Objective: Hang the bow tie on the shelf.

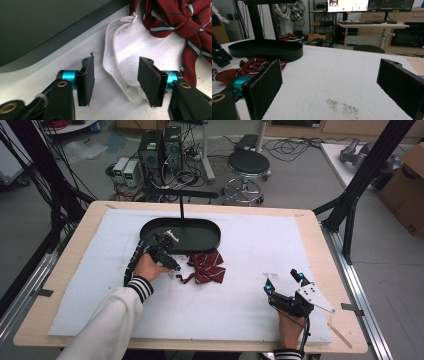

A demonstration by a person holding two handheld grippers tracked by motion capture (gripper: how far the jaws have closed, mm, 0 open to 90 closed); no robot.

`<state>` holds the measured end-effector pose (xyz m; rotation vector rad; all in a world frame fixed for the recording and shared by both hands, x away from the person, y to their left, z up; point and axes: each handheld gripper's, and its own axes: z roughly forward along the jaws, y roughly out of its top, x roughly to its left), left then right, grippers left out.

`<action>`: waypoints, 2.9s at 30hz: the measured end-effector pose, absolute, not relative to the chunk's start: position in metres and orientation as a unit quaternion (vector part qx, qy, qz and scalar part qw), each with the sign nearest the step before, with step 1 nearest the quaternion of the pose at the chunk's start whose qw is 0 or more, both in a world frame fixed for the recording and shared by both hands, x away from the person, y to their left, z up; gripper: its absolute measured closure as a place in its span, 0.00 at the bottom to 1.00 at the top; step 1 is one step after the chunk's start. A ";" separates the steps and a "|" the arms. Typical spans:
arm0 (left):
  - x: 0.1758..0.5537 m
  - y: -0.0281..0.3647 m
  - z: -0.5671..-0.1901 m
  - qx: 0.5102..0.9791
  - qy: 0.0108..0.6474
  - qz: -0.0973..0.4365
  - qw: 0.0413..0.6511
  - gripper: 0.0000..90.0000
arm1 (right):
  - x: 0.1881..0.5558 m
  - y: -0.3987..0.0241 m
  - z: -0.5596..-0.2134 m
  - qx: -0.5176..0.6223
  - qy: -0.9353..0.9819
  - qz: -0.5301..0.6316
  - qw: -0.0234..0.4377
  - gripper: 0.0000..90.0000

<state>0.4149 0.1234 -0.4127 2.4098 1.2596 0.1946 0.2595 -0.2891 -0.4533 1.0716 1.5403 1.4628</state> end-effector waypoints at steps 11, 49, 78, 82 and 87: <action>0.419 0.116 -0.413 0.869 0.448 0.068 0.199 0.80 | 0.259 -0.289 -0.453 0.420 0.600 0.572 0.370 0.06; 0.399 0.143 -0.371 0.831 0.348 0.198 0.386 0.97 | 0.259 -0.288 -0.453 0.417 0.603 0.569 0.373 0.06; 0.431 0.159 -0.300 0.742 0.327 0.298 0.504 0.97 | 0.259 -0.288 -0.453 0.415 0.603 0.568 0.376 0.06; 0.443 0.160 -0.293 0.736 0.328 0.303 0.509 0.97 | 0.259 -0.288 -0.453 0.415 0.604 0.567 0.376 0.06; 0.455 0.163 -0.285 0.726 0.336 0.308 0.515 0.97 | 0.260 -0.289 -0.453 0.417 0.601 0.569 0.377 0.06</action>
